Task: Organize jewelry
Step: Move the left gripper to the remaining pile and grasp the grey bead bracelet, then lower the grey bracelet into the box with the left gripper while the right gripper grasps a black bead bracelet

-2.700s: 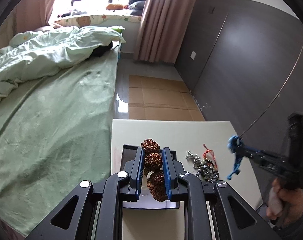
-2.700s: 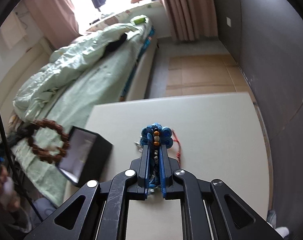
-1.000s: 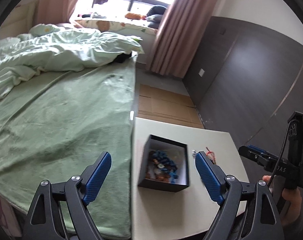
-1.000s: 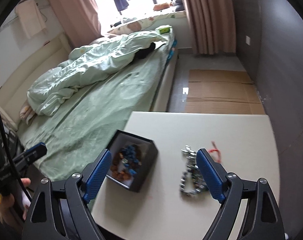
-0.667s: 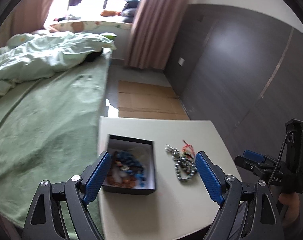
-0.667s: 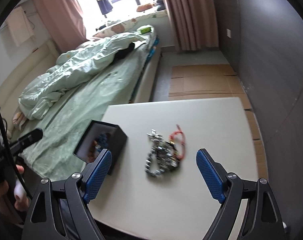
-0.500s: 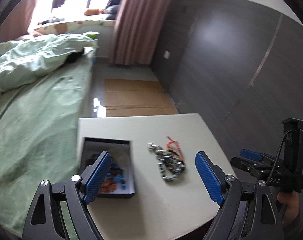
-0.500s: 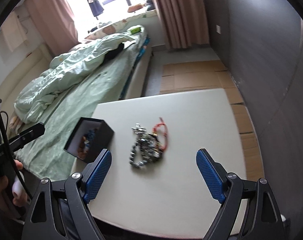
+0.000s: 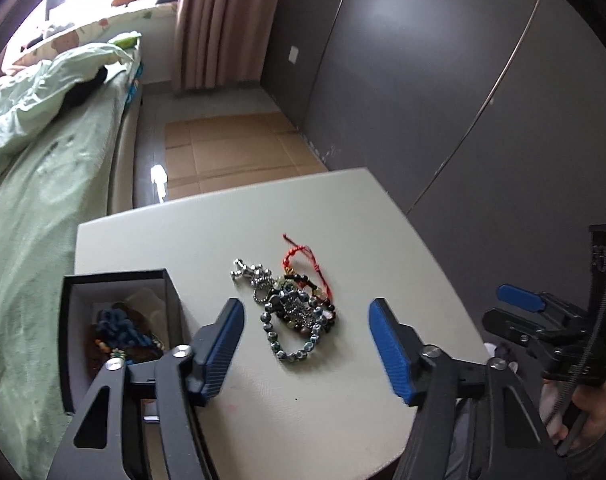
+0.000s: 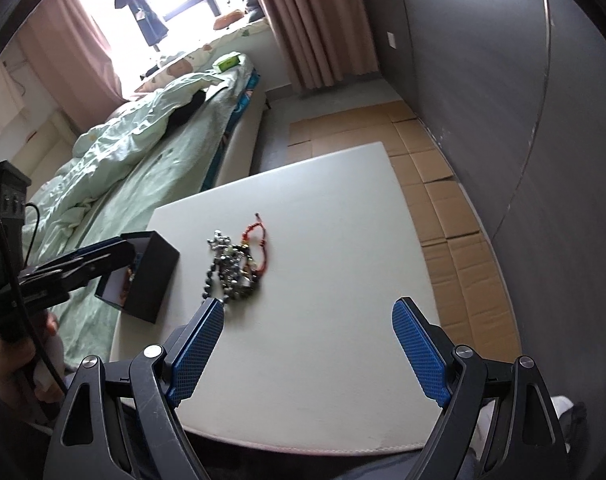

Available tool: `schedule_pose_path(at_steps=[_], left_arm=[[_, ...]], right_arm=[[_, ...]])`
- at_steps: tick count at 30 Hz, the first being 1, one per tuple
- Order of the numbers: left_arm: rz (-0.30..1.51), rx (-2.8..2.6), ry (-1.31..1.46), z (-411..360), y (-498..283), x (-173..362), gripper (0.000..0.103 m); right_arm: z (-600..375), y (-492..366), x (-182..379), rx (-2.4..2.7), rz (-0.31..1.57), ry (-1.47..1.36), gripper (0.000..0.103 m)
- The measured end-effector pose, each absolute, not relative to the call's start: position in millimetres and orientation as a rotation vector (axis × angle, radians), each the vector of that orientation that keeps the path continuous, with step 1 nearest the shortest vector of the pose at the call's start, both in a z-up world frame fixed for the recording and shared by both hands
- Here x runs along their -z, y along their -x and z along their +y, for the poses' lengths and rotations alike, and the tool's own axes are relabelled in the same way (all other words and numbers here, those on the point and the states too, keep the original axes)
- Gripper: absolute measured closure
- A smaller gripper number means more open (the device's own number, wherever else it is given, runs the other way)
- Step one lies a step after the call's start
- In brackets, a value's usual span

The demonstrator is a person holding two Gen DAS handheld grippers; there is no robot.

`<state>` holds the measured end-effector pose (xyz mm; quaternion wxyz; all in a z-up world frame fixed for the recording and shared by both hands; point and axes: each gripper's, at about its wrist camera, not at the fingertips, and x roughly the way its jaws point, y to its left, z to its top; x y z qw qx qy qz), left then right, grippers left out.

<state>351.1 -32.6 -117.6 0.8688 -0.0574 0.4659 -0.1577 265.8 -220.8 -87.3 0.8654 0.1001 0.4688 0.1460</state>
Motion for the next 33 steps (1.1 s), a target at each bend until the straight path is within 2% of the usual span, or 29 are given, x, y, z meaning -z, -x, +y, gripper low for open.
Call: schedule_pose_path(at_steps=[1, 4, 10, 17, 19, 27, 30, 33], left_arm=[[0.994, 0.326, 0.115, -34.8, -354.7, 123.6, 0.05], [1.035, 0.301, 0.092, -39.3, -361.9, 138.0, 0.057], [1.089, 0.268, 0.039, -44.5, -374.8, 163.9, 0.064], [1.132, 0.238, -0.047, -57.1, -386.6, 189.8, 0.066], [1.142, 0.222, -0.064, -58.2, -389.8, 196.8, 0.074], [1.149, 0.21, -0.092, -58.7, -394.0, 209.6, 0.078], [1.14, 0.191, -0.112, -58.8, -392.7, 210.3, 0.092], [1.15, 0.214, -0.057, -51.8, -394.1, 207.8, 0.093]], right_arm=[[-223.0, -265.5, 89.3, -0.302, 0.984, -0.213, 0.016], [-225.9, -265.9, 94.8, -0.296, 0.989, -0.217, 0.016], [-228.4, -268.9, 108.0, -0.297, 1.009, -0.235, 0.016], [-228.6, -278.3, 123.0, -0.304, 1.036, -0.244, 0.016], [-229.6, -280.8, 127.1, -0.305, 1.043, -0.251, 0.016], [-230.3, -290.8, 139.5, -0.317, 1.064, -0.267, 0.016], [-227.2, -292.5, 140.9, -0.323, 1.066, -0.268, 0.017], [-222.7, -294.5, 140.3, -0.332, 1.067, -0.268, 0.017]])
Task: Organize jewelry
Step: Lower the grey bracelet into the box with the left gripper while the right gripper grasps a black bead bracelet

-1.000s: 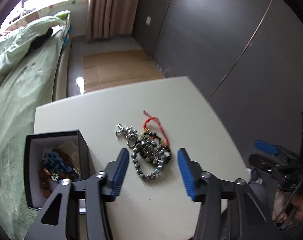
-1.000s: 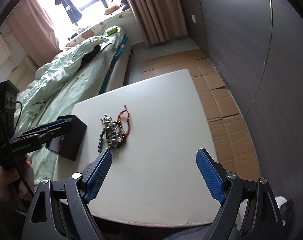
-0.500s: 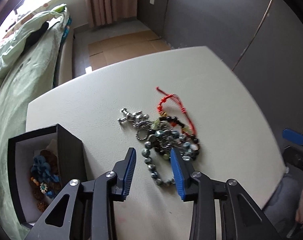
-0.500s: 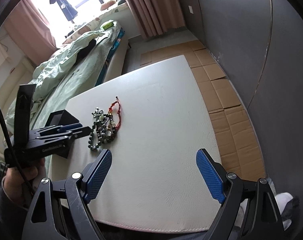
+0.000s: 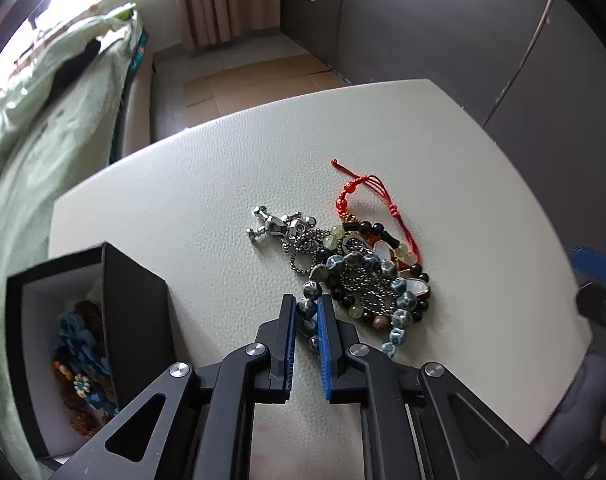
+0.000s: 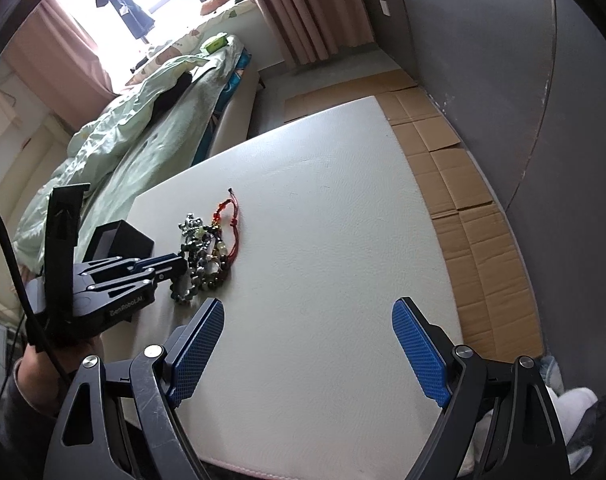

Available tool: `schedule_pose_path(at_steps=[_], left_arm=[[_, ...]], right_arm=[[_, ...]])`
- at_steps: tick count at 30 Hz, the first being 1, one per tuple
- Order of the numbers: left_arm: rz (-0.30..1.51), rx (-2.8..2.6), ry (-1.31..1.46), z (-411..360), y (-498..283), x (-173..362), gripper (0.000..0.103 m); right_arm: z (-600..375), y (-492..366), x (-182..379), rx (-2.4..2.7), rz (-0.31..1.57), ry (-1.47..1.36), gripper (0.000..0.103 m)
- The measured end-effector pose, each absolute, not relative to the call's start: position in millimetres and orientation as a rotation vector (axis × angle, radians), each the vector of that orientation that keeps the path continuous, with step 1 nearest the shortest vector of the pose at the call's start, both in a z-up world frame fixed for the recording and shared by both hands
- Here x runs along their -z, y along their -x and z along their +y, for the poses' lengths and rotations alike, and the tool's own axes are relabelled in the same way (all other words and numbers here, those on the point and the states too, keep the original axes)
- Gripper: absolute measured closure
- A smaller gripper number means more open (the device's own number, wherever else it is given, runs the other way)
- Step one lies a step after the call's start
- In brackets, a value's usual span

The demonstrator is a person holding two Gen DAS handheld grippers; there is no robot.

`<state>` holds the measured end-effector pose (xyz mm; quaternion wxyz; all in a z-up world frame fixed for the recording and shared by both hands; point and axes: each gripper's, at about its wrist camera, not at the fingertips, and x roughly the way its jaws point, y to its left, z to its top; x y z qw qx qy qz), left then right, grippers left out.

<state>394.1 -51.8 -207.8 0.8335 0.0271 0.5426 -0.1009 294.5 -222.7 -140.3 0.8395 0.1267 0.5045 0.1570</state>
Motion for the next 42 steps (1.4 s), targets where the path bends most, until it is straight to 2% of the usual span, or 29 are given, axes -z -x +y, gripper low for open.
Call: schedule_pose_path(at_steps=[6, 16, 21, 23, 29, 33, 37, 42], left_arm=[[1.088, 0.227, -0.01, -42.1, -382.7, 180.1, 0.093], [0.981, 0.209, 0.024, -21.9, -367.2, 127.2, 0.093], [0.942, 0.178, 0.054, -3.1, -360.4, 108.0, 0.093], [0.936, 0.168, 0.058, 3.5, -358.1, 103.8, 0.093], [0.916, 0.118, 0.043, 26.3, -346.5, 90.9, 0.092], [0.91, 0.074, 0.056, 45.8, -339.0, 88.3, 0.092], [0.906, 0.032, 0.078, 62.7, -330.5, 87.6, 0.092], [0.911, 0.01, 0.09, 72.7, -326.7, 90.2, 0.092]], right_arm=[[-209.5, -302.4, 140.0, -0.365, 1.074, -0.264, 0.018], [-171.5, -320.4, 139.1, -0.444, 1.09, -0.196, 0.043], [-149.9, -332.9, 134.7, -0.484, 1.088, -0.128, 0.046], [-138.5, -339.1, 132.8, -0.505, 1.088, -0.091, 0.051], [-108.7, -355.2, 131.4, -0.564, 1.09, 0.037, 0.058], [-91.4, -363.1, 134.6, -0.602, 1.095, 0.12, 0.058], [-78.1, -370.0, 144.8, -0.632, 1.12, 0.192, 0.072], [-71.2, -378.3, 156.4, -0.647, 1.139, 0.244, 0.075]])
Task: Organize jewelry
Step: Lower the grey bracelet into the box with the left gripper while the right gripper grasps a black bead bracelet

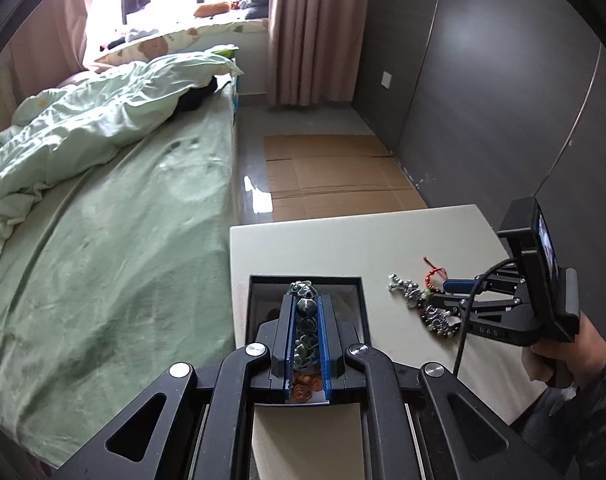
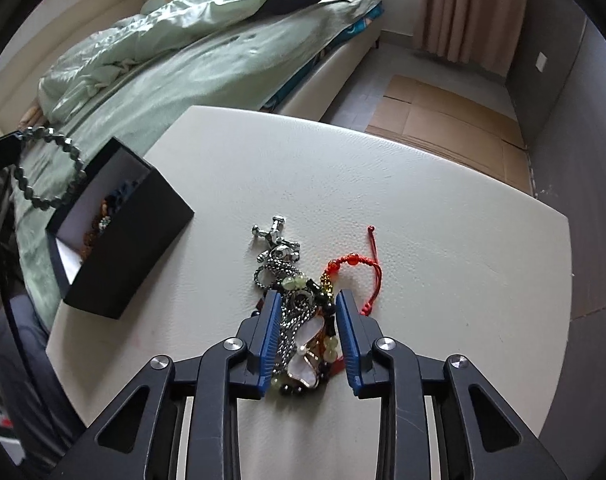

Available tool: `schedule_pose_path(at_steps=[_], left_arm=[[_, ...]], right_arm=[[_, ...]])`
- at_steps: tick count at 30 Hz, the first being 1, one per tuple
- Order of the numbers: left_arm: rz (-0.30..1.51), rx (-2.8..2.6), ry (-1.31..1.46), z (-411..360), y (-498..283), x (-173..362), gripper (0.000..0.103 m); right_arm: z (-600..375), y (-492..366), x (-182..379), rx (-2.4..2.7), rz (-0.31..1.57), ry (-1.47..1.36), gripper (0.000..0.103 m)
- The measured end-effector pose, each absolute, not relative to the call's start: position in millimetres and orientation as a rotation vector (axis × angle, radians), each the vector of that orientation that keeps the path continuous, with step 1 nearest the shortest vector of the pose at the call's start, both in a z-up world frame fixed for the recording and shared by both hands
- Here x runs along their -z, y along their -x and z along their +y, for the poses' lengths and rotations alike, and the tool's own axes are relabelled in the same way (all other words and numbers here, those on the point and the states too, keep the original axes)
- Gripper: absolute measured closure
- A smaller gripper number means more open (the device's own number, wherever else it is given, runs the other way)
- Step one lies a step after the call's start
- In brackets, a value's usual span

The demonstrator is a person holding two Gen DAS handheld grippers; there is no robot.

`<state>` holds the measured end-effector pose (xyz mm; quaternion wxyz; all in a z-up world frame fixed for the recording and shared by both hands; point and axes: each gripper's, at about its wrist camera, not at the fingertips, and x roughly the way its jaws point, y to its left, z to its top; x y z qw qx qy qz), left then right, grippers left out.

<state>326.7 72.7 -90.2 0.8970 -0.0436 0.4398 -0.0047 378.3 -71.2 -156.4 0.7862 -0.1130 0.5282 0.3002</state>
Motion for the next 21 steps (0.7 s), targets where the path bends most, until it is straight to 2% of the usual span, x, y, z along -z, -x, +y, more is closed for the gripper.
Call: schedule_pose_path(at_steps=[3, 4, 5, 7, 21], left_arm=[[0.916, 0.007, 0.093, 74.2, -324.8, 92.8, 0.092], [0.918, 0.008, 0.095, 74.2, -324.8, 93.6, 0.092], [0.919, 0.009, 0.096, 74.0, -325.1, 94.0, 0.092], [0.919, 0.01, 0.1, 73.7, -325.7, 95.0, 0.092], [0.921, 0.069, 0.156, 72.1, -335.3, 109.9, 0.092]], right_arm=[[-72.6, -383.8, 165.2, -0.623, 1.165, 0.258, 0.078], [-74.8, -385.3, 165.8, -0.633, 1.17, 0.236, 0.082], [-76.2, -385.6, 165.7, -0.638, 1.176, 0.226, 0.09], [-77.6, -384.5, 164.4, -0.633, 1.188, 0.227, 0.093], [-76.5, -360.2, 99.8, -0.652, 1.088, 0.174, 0.094]])
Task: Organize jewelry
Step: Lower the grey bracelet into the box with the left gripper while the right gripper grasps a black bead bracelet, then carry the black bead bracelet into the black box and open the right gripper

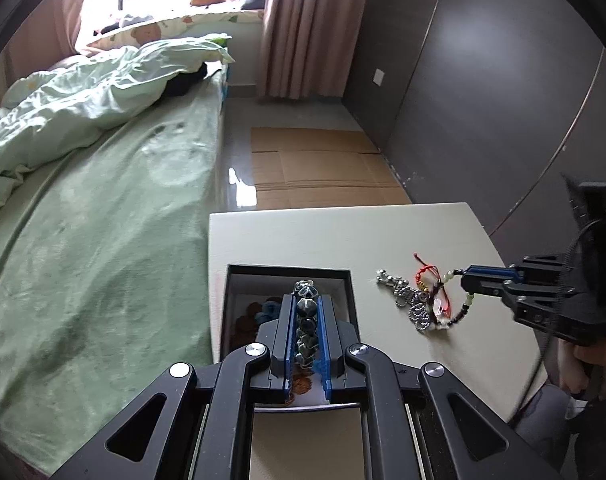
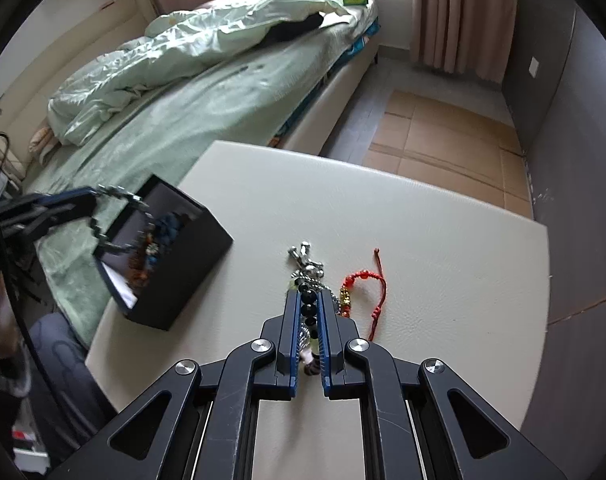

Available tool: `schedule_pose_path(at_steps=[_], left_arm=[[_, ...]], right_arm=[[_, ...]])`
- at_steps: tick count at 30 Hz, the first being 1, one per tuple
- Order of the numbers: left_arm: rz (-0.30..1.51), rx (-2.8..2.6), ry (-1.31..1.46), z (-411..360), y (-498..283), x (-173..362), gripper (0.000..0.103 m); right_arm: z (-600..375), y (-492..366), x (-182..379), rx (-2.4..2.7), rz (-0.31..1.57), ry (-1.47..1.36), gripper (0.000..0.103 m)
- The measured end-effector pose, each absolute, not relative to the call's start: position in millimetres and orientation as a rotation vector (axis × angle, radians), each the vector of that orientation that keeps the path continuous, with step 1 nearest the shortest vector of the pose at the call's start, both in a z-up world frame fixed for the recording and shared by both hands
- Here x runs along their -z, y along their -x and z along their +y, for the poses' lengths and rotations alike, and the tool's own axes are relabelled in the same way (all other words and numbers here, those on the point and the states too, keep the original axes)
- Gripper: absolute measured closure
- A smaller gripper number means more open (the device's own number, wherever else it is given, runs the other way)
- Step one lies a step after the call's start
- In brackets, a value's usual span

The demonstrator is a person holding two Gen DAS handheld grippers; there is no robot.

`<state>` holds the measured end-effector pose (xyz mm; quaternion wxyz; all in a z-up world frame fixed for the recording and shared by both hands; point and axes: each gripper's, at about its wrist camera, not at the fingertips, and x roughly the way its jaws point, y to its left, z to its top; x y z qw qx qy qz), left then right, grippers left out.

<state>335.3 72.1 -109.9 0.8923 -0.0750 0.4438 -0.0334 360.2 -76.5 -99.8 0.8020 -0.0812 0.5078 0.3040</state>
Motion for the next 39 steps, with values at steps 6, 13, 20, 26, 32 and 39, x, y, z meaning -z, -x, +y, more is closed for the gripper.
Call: schedule_pose_path(at_steps=[6, 13, 20, 26, 32, 39], left_arm=[[0.92, 0.125, 0.176, 67.7, -343.1, 114.4, 0.092], [0.952, 0.124, 0.228, 77.7, -350.1, 122.9, 0.03], [0.893, 0.089, 0.254, 103.9, -332.1, 111.5, 0.025], [0.874, 0.056, 0.263, 125.8, -317.4, 105.3, 0.025], [0.878, 0.02, 0.274, 146.7, -304.5, 107.1, 0.025], [0.87, -0.015, 0.297, 162.8, -293.9, 103.4, 0.025]], right_arm=[[-74.7, -349.2, 69.6, -0.64, 1.044, 0.162, 0.094], [-63.3, -340.0, 42.2, -0.642, 1.001, 0.166, 0.094], [-39.1, -337.6, 30.8, -0.687, 0.972, 0.139, 0.094], [-14.4, -335.5, 28.4, -0.739, 0.963, 0.125, 0.094], [15.1, -330.3, 29.8, -0.795, 0.969, 0.125, 0.094], [44.6, -319.7, 35.5, -0.903, 1.034, 0.086, 0.077]])
